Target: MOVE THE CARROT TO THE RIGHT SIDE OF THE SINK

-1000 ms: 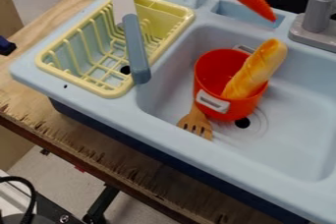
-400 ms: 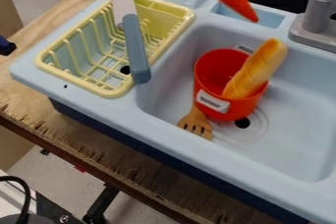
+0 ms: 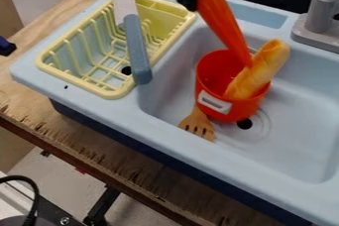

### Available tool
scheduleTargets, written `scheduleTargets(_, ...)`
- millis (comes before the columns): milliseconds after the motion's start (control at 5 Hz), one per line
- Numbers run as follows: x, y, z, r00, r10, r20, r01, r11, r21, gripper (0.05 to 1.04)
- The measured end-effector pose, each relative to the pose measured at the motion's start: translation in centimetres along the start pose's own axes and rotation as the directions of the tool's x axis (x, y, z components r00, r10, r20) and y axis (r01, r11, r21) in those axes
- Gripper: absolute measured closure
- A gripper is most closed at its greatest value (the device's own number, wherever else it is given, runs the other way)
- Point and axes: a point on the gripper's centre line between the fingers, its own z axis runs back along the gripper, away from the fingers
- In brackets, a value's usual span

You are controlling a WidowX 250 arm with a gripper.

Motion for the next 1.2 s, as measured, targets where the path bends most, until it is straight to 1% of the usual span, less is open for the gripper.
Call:
scheduleTargets(200,-2.4,-1.1,-1.1,0.982,-0.185,0.031,0.185,0.983,0.005,0.559)
scheduleTargets(400,-4.6,-1.9,-1.2,0.926,-0.375,0.043,0.375,0.927,0.017,0.559)
scheduleTargets(600,-6.8,-2.3,-2.5,0.831,-0.556,0.02,0.556,0.831,0.003,0.559)
scheduleTargets(800,-8.6,-2.5,-3.7,0.778,-0.628,-0.012,0.628,0.778,0.011,0.559)
scheduleTargets(1000,-9.6,-2.7,-5.0,0.763,-0.647,-0.024,0.646,0.763,-0.037,0.559)
scheduleTargets(1200,-9.9,-2.6,-6.6,0.726,-0.685,-0.063,0.681,0.728,-0.08,0.559)
